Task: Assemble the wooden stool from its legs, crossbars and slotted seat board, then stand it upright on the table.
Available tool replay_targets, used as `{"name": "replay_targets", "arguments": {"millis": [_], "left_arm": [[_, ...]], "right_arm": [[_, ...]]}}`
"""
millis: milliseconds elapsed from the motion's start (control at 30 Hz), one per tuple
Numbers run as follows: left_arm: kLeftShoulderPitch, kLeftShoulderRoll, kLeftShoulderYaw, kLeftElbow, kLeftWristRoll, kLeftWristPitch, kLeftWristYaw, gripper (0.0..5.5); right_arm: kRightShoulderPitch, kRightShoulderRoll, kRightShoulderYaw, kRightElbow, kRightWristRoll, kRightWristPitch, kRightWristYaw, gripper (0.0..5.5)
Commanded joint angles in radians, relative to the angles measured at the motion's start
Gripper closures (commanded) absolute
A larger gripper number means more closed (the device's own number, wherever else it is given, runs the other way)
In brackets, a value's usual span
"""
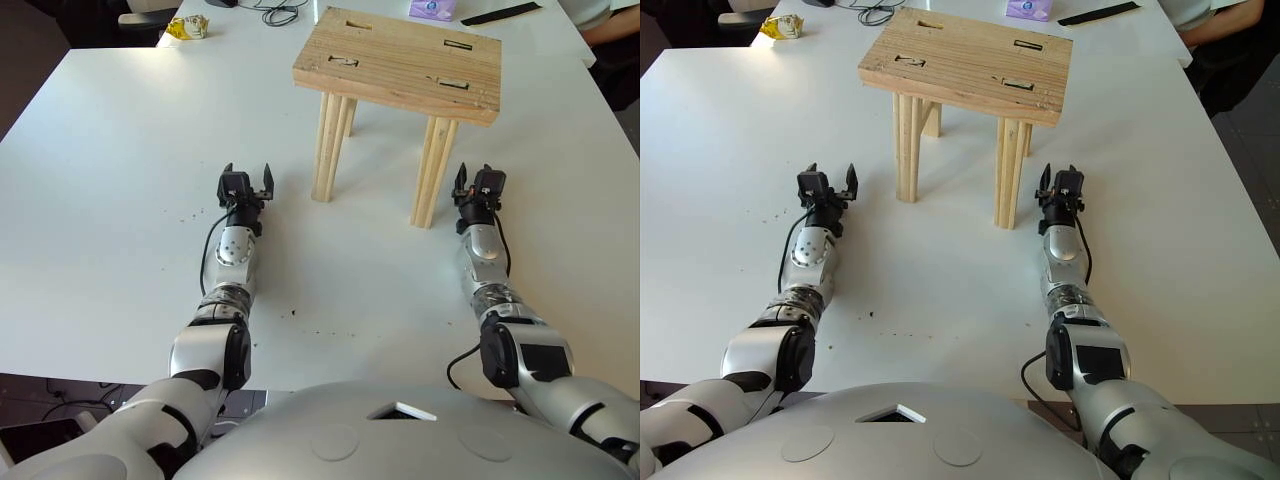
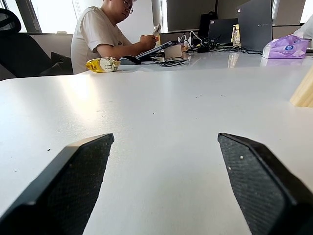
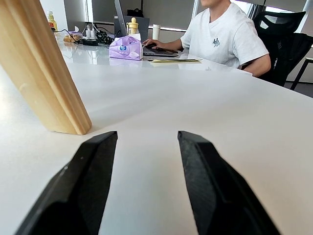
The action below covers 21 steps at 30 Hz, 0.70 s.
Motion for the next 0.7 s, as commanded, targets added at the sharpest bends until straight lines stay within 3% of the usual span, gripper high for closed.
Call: {"name": "replay_targets", "arguments": {"millis": [33,400,700], "left_arm": [[0.007,-0.005,-0.021,0.053,0.034,0.020,0.022,1.55],[-0.061,-0.035,-0.049,0.138,0.075,0.053,0.084,1.55],[-0.043,0.010,-0.026,0.145,0.065,0.021,0.075,1.55]], "right_arm": [[0.020,0.037,0.028,0.063,-0.033,0.036,-0.008,3.23],[-0.022,0.064,0.055,0.115,-0.067,0.047,-0.060,3.23],[-0.036,0.029,-0.009,0.131,-0.025,0.058,-0.079,3.23]]}}
